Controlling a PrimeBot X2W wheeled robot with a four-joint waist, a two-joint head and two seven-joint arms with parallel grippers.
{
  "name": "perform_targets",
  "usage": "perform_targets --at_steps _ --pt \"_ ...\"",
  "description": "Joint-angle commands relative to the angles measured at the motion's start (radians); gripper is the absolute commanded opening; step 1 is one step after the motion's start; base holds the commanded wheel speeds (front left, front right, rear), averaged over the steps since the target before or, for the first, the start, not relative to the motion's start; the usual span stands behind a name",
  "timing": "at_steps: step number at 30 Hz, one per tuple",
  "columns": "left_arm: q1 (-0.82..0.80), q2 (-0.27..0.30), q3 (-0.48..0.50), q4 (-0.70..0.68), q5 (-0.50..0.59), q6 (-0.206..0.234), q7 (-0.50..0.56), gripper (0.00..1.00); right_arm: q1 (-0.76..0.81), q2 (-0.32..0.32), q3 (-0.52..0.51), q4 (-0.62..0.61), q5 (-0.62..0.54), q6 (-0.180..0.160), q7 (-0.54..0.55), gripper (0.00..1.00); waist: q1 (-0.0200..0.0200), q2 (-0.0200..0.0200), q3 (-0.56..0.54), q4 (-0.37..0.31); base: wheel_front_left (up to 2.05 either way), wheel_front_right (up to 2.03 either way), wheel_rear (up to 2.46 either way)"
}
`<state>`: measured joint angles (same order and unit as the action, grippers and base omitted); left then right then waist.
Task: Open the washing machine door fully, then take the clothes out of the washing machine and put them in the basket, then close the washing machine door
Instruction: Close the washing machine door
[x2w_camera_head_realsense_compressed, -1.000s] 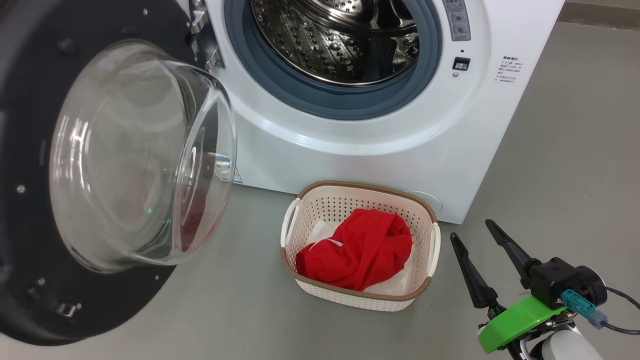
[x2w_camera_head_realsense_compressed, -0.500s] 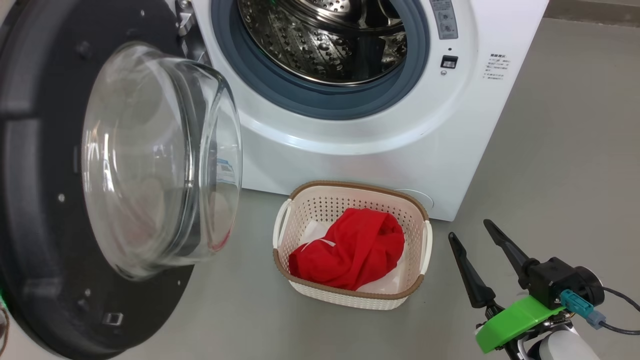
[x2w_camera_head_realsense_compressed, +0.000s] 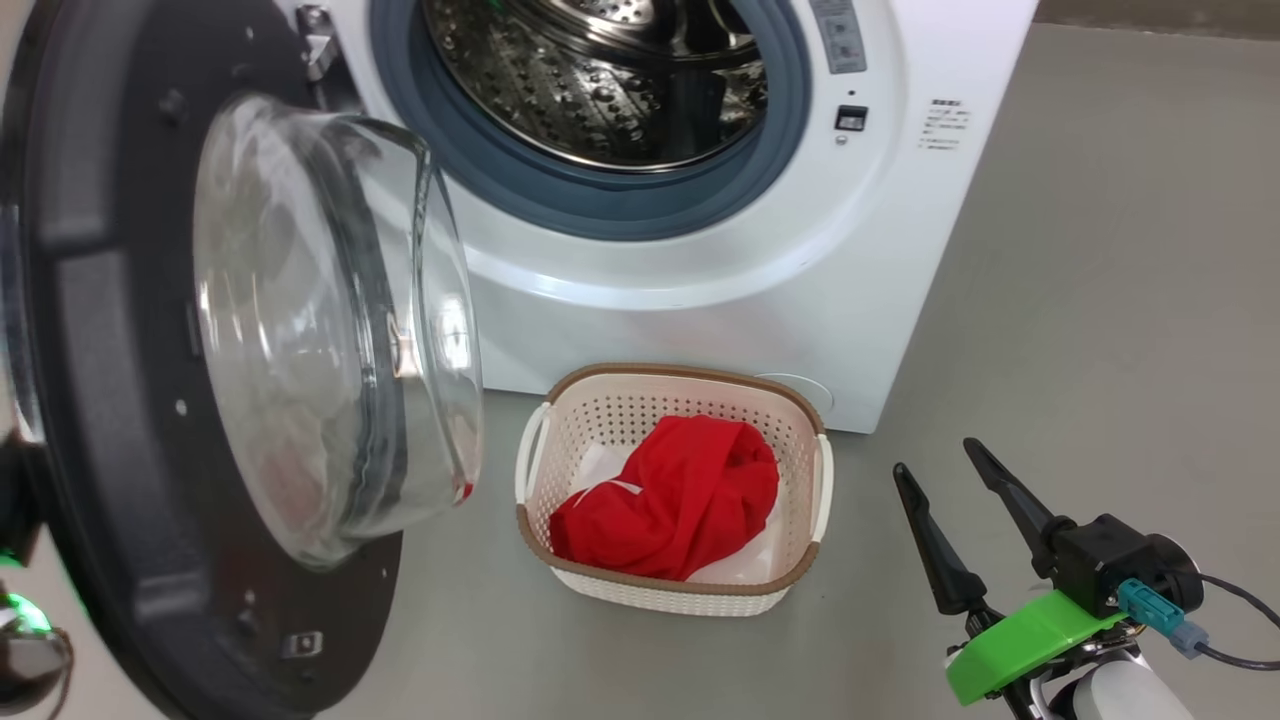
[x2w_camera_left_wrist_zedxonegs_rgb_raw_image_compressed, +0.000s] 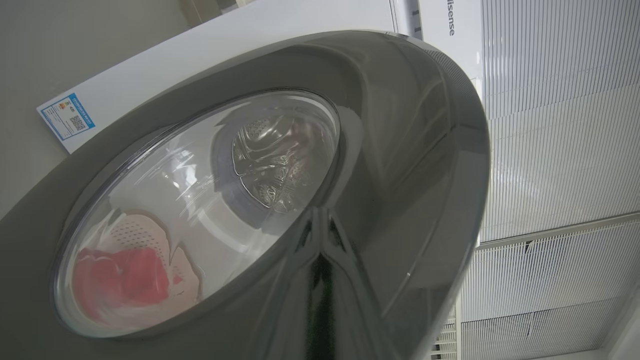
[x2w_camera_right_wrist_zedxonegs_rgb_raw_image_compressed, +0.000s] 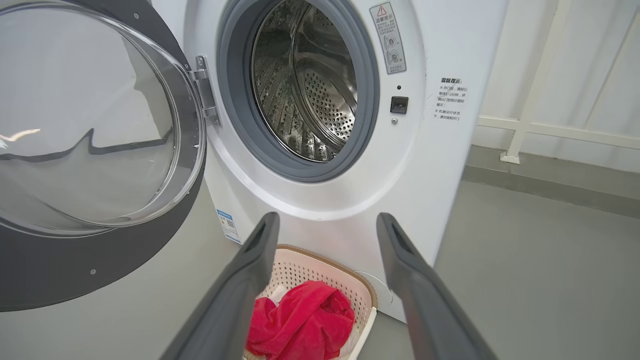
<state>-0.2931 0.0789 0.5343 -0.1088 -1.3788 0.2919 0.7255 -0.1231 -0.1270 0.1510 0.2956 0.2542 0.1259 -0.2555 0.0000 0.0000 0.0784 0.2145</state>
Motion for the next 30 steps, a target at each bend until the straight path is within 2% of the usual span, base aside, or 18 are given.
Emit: perform_targets --at_steps 1,16,30 --pt "0.002 0.018 0.004 -0.04 -0.013 0.009 0.019 0.0 -0.018 -0.006 0.015 -0.022 0.013 0.005 -0.006 1.0 0.0 0.0 -0.001 -0.01 0.0 0.0 0.0" --pt "0.013 -0.015 -0.038 -0.085 -0.056 0.033 0.016 0.0 -0.016 0.004 0.014 -0.01 0.007 0.005 -0.006 1.0 0.0 0.0 -0.017 -0.084 0.0 0.0 0.0" --pt "0.049 -0.026 -0.08 -0.084 -0.087 0.019 -0.025 0.0 -0.001 0.008 0.011 -0.001 0.005 0.005 -0.006 1.0 0.0 0.0 -0.037 -0.149 0.0 0.0 0.0"
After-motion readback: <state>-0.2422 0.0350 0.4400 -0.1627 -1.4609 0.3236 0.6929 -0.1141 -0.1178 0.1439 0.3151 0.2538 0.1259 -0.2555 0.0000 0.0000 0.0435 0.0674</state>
